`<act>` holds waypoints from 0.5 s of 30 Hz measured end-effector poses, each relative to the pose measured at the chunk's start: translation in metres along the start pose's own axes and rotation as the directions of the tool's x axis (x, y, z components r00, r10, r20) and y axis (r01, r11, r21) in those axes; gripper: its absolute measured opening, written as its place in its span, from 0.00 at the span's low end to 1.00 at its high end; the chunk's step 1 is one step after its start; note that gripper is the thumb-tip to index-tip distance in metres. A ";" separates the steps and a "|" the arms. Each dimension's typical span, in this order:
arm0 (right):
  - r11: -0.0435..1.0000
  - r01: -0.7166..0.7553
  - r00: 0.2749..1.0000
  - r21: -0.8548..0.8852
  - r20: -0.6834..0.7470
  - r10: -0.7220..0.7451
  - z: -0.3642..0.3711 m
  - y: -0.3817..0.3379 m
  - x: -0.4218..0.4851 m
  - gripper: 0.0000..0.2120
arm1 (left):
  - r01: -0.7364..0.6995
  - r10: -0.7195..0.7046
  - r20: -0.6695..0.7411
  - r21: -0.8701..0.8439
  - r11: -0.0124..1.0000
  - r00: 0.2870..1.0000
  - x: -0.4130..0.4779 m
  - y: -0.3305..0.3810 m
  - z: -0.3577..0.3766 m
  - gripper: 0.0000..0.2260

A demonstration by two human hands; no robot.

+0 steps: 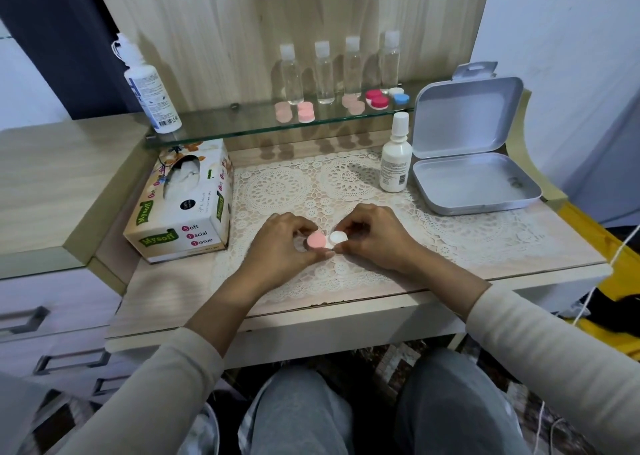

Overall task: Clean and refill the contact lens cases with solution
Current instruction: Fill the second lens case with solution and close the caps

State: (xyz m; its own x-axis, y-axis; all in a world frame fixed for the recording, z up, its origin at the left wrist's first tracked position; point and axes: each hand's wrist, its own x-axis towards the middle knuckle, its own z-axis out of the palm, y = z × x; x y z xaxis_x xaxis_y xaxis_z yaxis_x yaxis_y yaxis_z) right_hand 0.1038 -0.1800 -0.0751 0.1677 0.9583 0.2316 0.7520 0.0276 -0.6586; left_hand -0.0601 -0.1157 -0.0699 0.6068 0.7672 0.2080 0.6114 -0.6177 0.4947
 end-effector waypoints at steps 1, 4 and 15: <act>1.000 0.001 1.000 -0.001 0.000 -0.001 0.000 0.000 0.000 0.12 | 0.010 -0.009 -0.034 0.011 1.000 0.999 0.001 0.001 0.003 0.17; 1.000 0.006 1.000 0.003 -0.002 -0.006 0.002 0.001 0.000 0.12 | -0.003 0.002 -0.065 -0.009 1.000 0.998 0.001 0.002 0.009 0.14; 0.999 0.054 0.998 -0.007 -0.019 -0.054 0.004 0.002 -0.002 0.12 | -0.122 0.122 0.003 -0.073 0.990 0.993 0.002 -0.002 0.004 0.13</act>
State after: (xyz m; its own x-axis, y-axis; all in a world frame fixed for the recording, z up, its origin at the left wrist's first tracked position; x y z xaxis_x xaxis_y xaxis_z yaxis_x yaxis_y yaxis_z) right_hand 0.1022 -0.1802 -0.0800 0.1387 0.9498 0.2806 0.7645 0.0774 -0.6400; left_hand -0.0582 -0.1136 -0.0741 0.6784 0.6855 0.2644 0.4945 -0.6921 0.5258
